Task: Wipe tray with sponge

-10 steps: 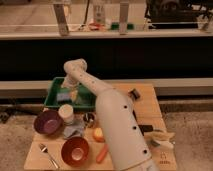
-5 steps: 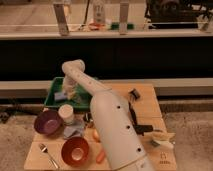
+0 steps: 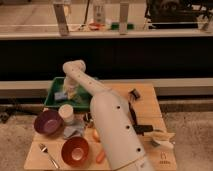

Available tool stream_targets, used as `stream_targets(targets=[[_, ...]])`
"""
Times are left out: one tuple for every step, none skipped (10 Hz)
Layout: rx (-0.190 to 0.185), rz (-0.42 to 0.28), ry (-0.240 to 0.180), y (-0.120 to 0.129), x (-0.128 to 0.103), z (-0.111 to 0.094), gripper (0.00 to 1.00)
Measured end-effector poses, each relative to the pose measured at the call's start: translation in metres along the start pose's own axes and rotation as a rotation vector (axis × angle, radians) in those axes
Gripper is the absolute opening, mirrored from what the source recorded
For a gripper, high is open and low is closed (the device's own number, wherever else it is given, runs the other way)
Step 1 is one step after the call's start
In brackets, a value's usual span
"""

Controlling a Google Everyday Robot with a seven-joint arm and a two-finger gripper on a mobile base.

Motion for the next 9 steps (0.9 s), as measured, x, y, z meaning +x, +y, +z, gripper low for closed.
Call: stream_targets(targets=[[-0.001, 0.002, 0.001, 0.001, 0.001, 0.0, 0.36], [-0.002, 0.006, 0.001, 0.002, 0.002, 0.0, 0.36], [0.0, 0.015, 0.002, 0.003, 0.005, -0.001, 0.36], [0.002, 0.029, 0.006, 0.005, 0.01, -0.002, 0.36], [0.004, 0.031, 0.008, 0.006, 0.012, -0.004, 0.36], [0.003, 0.03, 0.008, 0.005, 0.012, -0.004, 0.36], [0.002, 0.029, 0.009, 0.005, 0.011, -0.004, 0.36], [0.002, 0.03, 0.008, 0.006, 0.012, -0.004, 0.36], [0.002, 0.03, 0.008, 0.006, 0.012, -0.004, 0.36]])
